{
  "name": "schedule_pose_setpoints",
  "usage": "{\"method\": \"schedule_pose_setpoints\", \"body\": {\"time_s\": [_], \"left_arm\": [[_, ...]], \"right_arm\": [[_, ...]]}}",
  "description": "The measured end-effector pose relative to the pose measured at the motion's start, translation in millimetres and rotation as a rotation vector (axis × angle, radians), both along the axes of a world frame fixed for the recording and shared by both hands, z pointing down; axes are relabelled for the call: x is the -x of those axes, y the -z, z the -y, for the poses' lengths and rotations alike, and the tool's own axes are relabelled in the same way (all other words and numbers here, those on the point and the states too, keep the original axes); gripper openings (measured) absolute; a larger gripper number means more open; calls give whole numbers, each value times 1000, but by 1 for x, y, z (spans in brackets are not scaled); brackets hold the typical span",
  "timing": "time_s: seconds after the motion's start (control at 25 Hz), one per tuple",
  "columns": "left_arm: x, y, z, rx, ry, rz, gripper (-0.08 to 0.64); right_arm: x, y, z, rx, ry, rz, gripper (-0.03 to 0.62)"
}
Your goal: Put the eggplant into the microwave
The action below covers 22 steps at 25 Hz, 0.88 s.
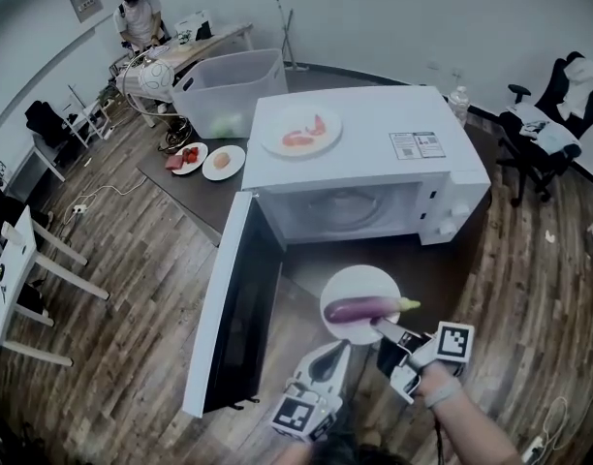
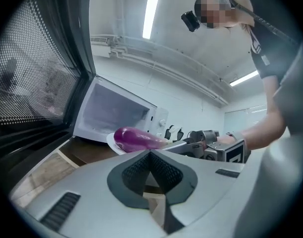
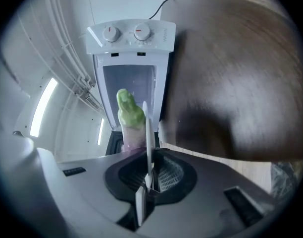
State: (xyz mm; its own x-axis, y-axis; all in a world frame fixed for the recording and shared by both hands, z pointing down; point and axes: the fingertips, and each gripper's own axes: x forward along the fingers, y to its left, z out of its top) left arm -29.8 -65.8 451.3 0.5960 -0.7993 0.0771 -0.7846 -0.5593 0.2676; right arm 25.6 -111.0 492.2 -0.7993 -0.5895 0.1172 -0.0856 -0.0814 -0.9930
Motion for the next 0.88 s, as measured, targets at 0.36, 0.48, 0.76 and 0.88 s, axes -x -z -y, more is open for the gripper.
{"method": "schedule_pose_setpoints", "body": {"time_s": [0.36, 0.48, 0.76, 0.88], "left_arm": [[0, -5, 46, -3, 34, -51, 0], [-1, -6, 61, -3, 44, -62, 1], [-4, -6, 86, -1, 32, -65, 1], [-5, -6, 104, -2, 28, -59, 0]], "right_arm": [[2, -8, 52, -9, -24, -32, 18], [1, -5, 67, -20, -34, -33, 18], [8, 2, 96, -41, -35, -37, 18], [11, 2, 110, -36, -39, -40, 20]]}}
